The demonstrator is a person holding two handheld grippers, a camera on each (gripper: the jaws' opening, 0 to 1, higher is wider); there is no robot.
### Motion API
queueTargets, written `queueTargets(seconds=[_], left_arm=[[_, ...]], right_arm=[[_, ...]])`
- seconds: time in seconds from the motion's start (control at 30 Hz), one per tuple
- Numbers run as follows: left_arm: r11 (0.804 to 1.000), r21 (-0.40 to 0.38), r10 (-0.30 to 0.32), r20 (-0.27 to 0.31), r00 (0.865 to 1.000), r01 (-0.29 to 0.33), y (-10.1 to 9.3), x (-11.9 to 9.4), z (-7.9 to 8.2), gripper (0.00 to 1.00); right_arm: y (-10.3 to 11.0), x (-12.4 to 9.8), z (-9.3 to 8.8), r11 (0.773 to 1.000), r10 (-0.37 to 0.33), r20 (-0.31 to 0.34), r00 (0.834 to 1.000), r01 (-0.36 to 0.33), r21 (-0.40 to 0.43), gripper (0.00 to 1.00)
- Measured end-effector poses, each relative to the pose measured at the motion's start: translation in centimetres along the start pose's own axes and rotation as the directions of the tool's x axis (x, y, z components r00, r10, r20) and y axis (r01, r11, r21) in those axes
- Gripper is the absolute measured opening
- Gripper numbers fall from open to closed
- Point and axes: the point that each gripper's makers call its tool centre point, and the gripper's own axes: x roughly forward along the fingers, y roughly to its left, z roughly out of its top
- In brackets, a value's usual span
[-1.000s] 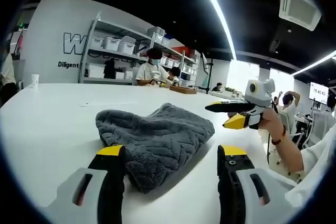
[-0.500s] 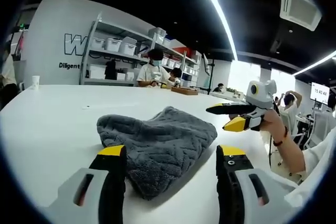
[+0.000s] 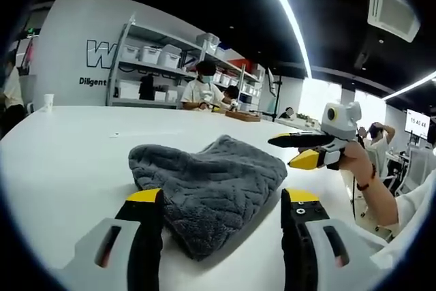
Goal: Open the folded towel by lifting each exposed corner and separating the folded layers until the towel lies flat within the target outline without major curled edges
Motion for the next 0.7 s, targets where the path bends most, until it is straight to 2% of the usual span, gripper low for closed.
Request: queueTargets(seconds=[0.33,0.7], left_arm=[[1.000,-0.004,0.010,0.011,1.000,-0.010,0.30,0.16,0.26,0.68],[1.000,0.001,0.021,-0.008,1.000,-0.021,0.49,0.75,0.00,0.68]], right_arm=[[0.18,0.28,-0.16,1.000,0.002,0.004,1.000,-0.002,0.016,0.56],[0.38,0.63,-0.93,1.000,0.000,-0.006,1.000,0.000,0.028,0.56]])
